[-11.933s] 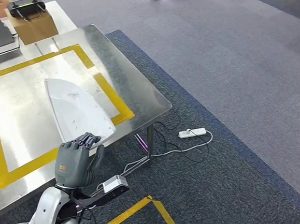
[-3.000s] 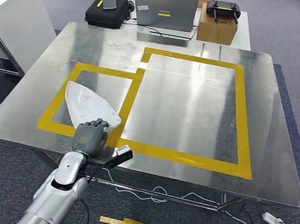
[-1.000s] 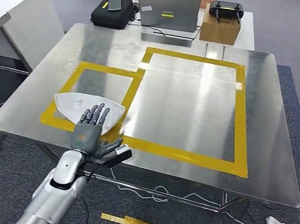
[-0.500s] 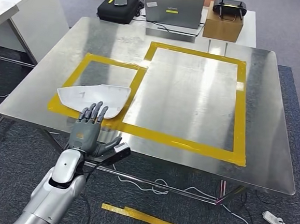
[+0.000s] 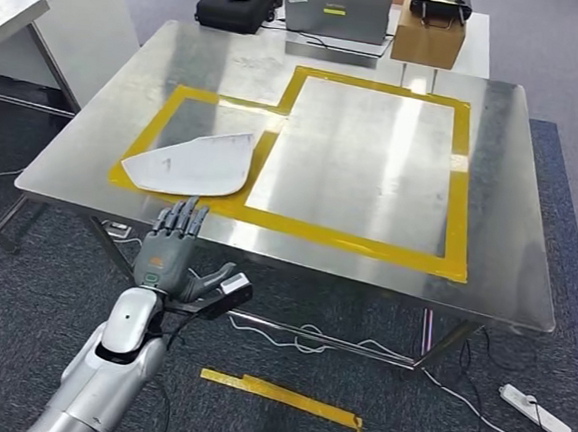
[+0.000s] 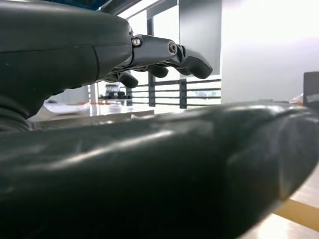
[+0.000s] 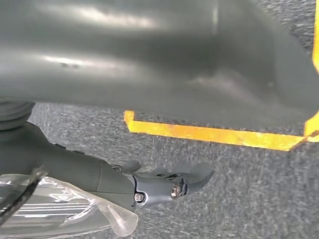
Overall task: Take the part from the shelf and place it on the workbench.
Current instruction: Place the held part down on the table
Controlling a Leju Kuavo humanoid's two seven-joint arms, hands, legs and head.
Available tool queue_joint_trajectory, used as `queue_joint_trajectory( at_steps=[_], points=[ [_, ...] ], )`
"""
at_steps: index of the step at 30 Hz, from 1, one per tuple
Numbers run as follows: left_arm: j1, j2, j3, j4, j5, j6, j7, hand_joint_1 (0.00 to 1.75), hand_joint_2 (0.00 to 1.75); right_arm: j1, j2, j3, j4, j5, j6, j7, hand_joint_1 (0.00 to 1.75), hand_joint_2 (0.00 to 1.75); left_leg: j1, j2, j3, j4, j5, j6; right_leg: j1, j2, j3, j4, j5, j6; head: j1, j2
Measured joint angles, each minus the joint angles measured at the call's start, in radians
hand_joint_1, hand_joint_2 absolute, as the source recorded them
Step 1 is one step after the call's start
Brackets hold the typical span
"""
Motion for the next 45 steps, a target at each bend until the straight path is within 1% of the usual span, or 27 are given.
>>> queue_joint_trajectory(
  at_steps=[2, 4, 6, 7, 9, 11, 13, 14, 16, 17, 19, 21, 22, 23, 25, 26, 28, 29, 31, 32, 33, 36, 37, 39, 41, 43, 45],
  points=[
    [0.001, 0.002, 0.002, 0.000, 0.007, 0.002, -0.002, 0.00, 0.00, 0.000, 0.000, 0.000, 0.000, 0.001, 0.001, 0.004, 0.00, 0.00, 0.003, -0.001, -0.012, 0.022, -0.032, -0.013, -0.003, -0.005, -0.017, 0.000, 0.016, -0.020, -0.001, 0.000],
    [0.006, 0.003, 0.004, 0.001, 0.018, 0.007, -0.008, 0.00, 0.00, -0.001, -0.001, 0.000, 0.000, 0.001, 0.001, 0.008, 0.00, 0.00, 0.009, -0.001, -0.040, 0.112, -0.128, -0.027, -0.004, -0.009, -0.036, 0.000, 0.038, -0.034, -0.003, 0.000],
    [0.020, 0.003, 0.005, 0.001, 0.029, 0.015, -0.016, 0.00, 0.00, 0.000, -0.002, -0.001, 0.000, 0.001, 0.002, 0.011, 0.00, 0.00, 0.015, -0.001, -0.065, 0.241, -0.207, -0.036, -0.004, -0.010, -0.061, 0.003, 0.061, -0.035, -0.004, 0.000],
    [0.029, 0.003, 0.005, 0.002, 0.036, 0.019, -0.020, 0.00, 0.00, 0.001, -0.002, -0.001, 0.000, 0.001, 0.002, 0.013, 0.00, 0.00, 0.018, 0.000, -0.063, 0.281, -0.216, -0.038, -0.003, -0.011, -0.077, 0.007, 0.071, -0.035, -0.004, 0.000],
    [0.047, 0.003, 0.005, 0.004, 0.052, 0.029, -0.031, 0.00, 0.00, 0.001, -0.002, -0.001, 0.000, 0.001, 0.003, 0.017, 0.00, 0.00, 0.020, 0.000, -0.010, 0.252, -0.178, -0.036, -0.003, -0.011, -0.110, 0.016, 0.089, -0.032, -0.004, 0.000],
    [0.061, 0.002, 0.005, 0.006, 0.070, 0.040, -0.046, 0.00, 0.00, 0.001, -0.002, -0.001, 0.000, 0.001, 0.004, 0.019, 0.00, 0.00, 0.017, 0.000, 0.096, 0.109, -0.145, -0.025, -0.002, -0.011, -0.134, 0.023, 0.103, -0.025, -0.004, 0.000],
    [0.076, 0.001, 0.005, 0.013, 0.088, 0.061, -0.062, 0.00, 0.00, 0.001, -0.002, -0.002, 0.000, 0.001, 0.003, 0.022, 0.00, 0.00, 0.012, 0.000, 0.172, -0.006, -0.149, -0.013, -0.002, -0.012, -0.142, 0.024, 0.118, -0.013, -0.003, 0.000],
    [0.086, 0.000, 0.005, 0.019, 0.094, 0.072, -0.069, 0.00, 0.00, 0.001, -0.002, -0.004, 0.000, 0.002, 0.003, 0.024, 0.00, 0.00, 0.008, -0.001, 0.183, -0.029, -0.153, -0.009, -0.003, -0.012, -0.144, 0.022, 0.127, -0.005, -0.002, 0.000],
    [0.106, 0.000, 0.005, 0.032, 0.102, 0.089, -0.076, 0.00, 0.00, 0.002, -0.003, -0.006, 0.000, 0.002, 0.004, 0.026, 0.00, 0.00, 0.006, 0.001, 0.173, -0.038, -0.134, 0.002, -0.006, -0.011, -0.148, 0.017, 0.137, 0.008, -0.003, 0.000],
    [0.113, -0.001, 0.005, 0.040, 0.104, 0.092, -0.077, 0.00, 0.00, 0.004, -0.004, -0.007, -0.001, 0.003, 0.004, 0.026, 0.00, 0.00, 0.008, 0.002, 0.163, -0.042, -0.122, 0.010, -0.007, -0.009, -0.158, 0.027, 0.120, 0.012, -0.002, 0.000],
    [0.125, -0.003, 0.004, 0.055, 0.107, 0.097, -0.080, 0.00, 0.00, 0.005, -0.006, -0.008, -0.001, 0.004, 0.004, 0.028, 0.00, 0.00, 0.010, 0.005, 0.136, -0.047, -0.096, 0.024, -0.008, -0.004, -0.190, 0.103, 0.033, 0.017, 0.003, 0.000],
    [0.140, -0.004, 0.004, 0.069, 0.109, 0.101, -0.082, 0.00, 0.00, 0.005, -0.006, -0.008, -0.002, 0.004, 0.004, 0.028, 0.00, 0.00, 0.006, 0.005, 0.104, -0.044, -0.072, 0.029, -0.008, -0.003, -0.222, 0.234, -0.054, 0.021, 0.010, 0.000],
    [0.145, -0.004, 0.004, 0.075, 0.109, 0.101, -0.082, 0.00, 0.00, 0.005, -0.007, -0.008, -0.002, 0.004, 0.004, 0.028, 0.00, 0.00, 0.004, 0.006, 0.087, -0.042, -0.061, 0.029, -0.008, -0.003, -0.225, 0.284, -0.064, 0.022, 0.010, 0.000],
    [0.149, -0.004, 0.004, 0.081, 0.109, 0.101, -0.082, 0.00, 0.00, 0.005, -0.008, -0.008, -0.002, 0.004, 0.004, 0.028, 0.00, 0.00, 0.003, 0.006, 0.069, -0.038, -0.050, 0.028, -0.008, -0.003, -0.215, 0.306, -0.050, 0.023, 0.010, 0.000],
    [0.151, -0.004, 0.004, 0.089, 0.109, 0.101, -0.082, 0.00, 0.00, 0.005, -0.009, -0.009, -0.003, 0.004, 0.004, 0.028, 0.00, 0.00, 0.003, 0.006, 0.036, -0.026, -0.033, 0.023, -0.008, -0.002, -0.142, 0.243, 0.009, 0.022, 0.010, 0.000],
    [0.152, -0.004, 0.004, 0.091, 0.110, 0.101, -0.082, 0.00, 0.00, 0.003, -0.009, -0.009, -0.004, 0.004, 0.004, 0.028, 0.00, 0.00, 0.003, 0.005, 0.022, -0.018, -0.026, 0.020, -0.008, -0.002, -0.085, 0.168, 0.018, 0.021, 0.010, 0.000],
    [0.154, -0.005, 0.005, 0.099, 0.136, 0.093, -0.085, 0.00, 0.00, 0.000, -0.010, -0.010, -0.005, 0.002, 0.004, 0.030, 0.00, 0.00, 0.001, 0.004, 0.004, -0.004, -0.014, 0.011, -0.006, 0.001, 0.009, 0.031, 0.001, 0.015, 0.009, 0.000],
    [0.158, -0.005, 0.005, 0.110, 0.162, 0.098, -0.091, 0.00, 0.00, -0.001, -0.010, -0.011, -0.005, 0.000, 0.005, 0.032, 0.00, 0.00, 0.001, 0.005, 0.001, -0.002, -0.006, 0.006, -0.003, 0.002, 0.028, -0.003, -0.012, 0.011, 0.009, 0.000],
    [0.177, -0.007, 0.008, 0.162, 0.238, 0.143, -0.116, 0.00, 0.00, 0.002, -0.008, -0.017, -0.007, -0.005, 0.008, 0.040, 0.00, 0.00, 0.002, 0.004, -0.002, -0.002, 0.006, -0.005, -0.002, 0.001, 0.020, -0.012, -0.003, -0.002, 0.009, 0.000],
    [0.191, -0.009, 0.011, 0.197, 0.276, 0.175, -0.131, 0.00, 0.00, 0.003, -0.006, -0.022, -0.010, -0.007, 0.010, 0.044, 0.00, 0.00, 0.004, 0.003, -0.006, 0.005, -0.007, -0.012, -0.004, -0.001, 0.012, -0.013, 0.006, -0.012, 0.008, 0.000],
    [0.205, -0.010, 0.016, 0.237, 0.314, 0.202, -0.142, 0.00, 0.00, 0.005, -0.005, -0.027, -0.014, -0.010, 0.012, 0.048, 0.00, 0.00, 0.006, 0.002, -0.014, 0.027, -0.040, -0.019, -0.006, -0.003, 0.003, -0.014, 0.016, -0.022, 0.005, 0.000],
    [0.241, -0.021, 0.042, 0.367, 0.411, 0.254, -0.163, 0.00, 0.00, 0.008, -0.003, -0.044, -0.030, -0.019, 0.022, 0.062, 0.00, 0.00, 0.016, 0.002, -0.053, 0.199, -0.191, -0.037, -0.007, -0.007, -0.032, -0.011, 0.051, -0.033, -0.005, 0.000],
    [0.251, -0.026, 0.052, 0.410, 0.434, 0.267, -0.169, 0.00, 0.00, 0.011, -0.003, -0.050, -0.035, -0.020, 0.025, 0.066, 0.00, 0.00, 0.019, 0.002, -0.056, 0.254, -0.212, -0.041, -0.006, -0.008, -0.047, -0.007, 0.060, -0.033, -0.005, 0.000],
    [0.265, -0.035, 0.073, 0.485, 0.465, 0.282, -0.176, 0.00, 0.00, 0.014, -0.002, -0.060, -0.045, -0.023, 0.029, 0.072, 0.00, 0.00, 0.023, 0.002, -0.022, 0.269, -0.190, -0.044, -0.006, -0.012, -0.079, 0.006, 0.074, -0.030, -0.005, 0.000],
    [0.268, -0.045, 0.093, 0.546, 0.487, 0.274, -0.166, 0.00, 0.00, 0.015, 0.002, -0.069, -0.052, -0.027, 0.030, 0.078, 0.00, 0.00, 0.025, 0.002, 0.071, 0.153, -0.150, -0.040, -0.006, -0.014, -0.106, 0.020, 0.084, -0.024, -0.005, 0.000],
    [0.270, -0.055, 0.116, 0.605, 0.512, 0.267, -0.151, 0.00, 0.00, 0.014, 0.006, -0.081, -0.063, -0.033, 0.036, 0.086, 0.00, 0.00, 0.022, 0.001, 0.158, 0.022, -0.149, -0.030, -0.005, -0.016, -0.119, 0.028, 0.096, -0.014, -0.004, 0.000],
    [0.281, -0.062, 0.143, 0.663, 0.546, 0.273, -0.151, 0.00, 0.00, 0.015, 0.011, -0.095, -0.075, -0.040, 0.048, 0.092, 0.00, 0.00, 0.016, 0.000, 0.180, -0.024, -0.152, -0.019, -0.006, -0.016, -0.123, 0.026, 0.112, 0.000, -0.006, 0.000]
  ],
)
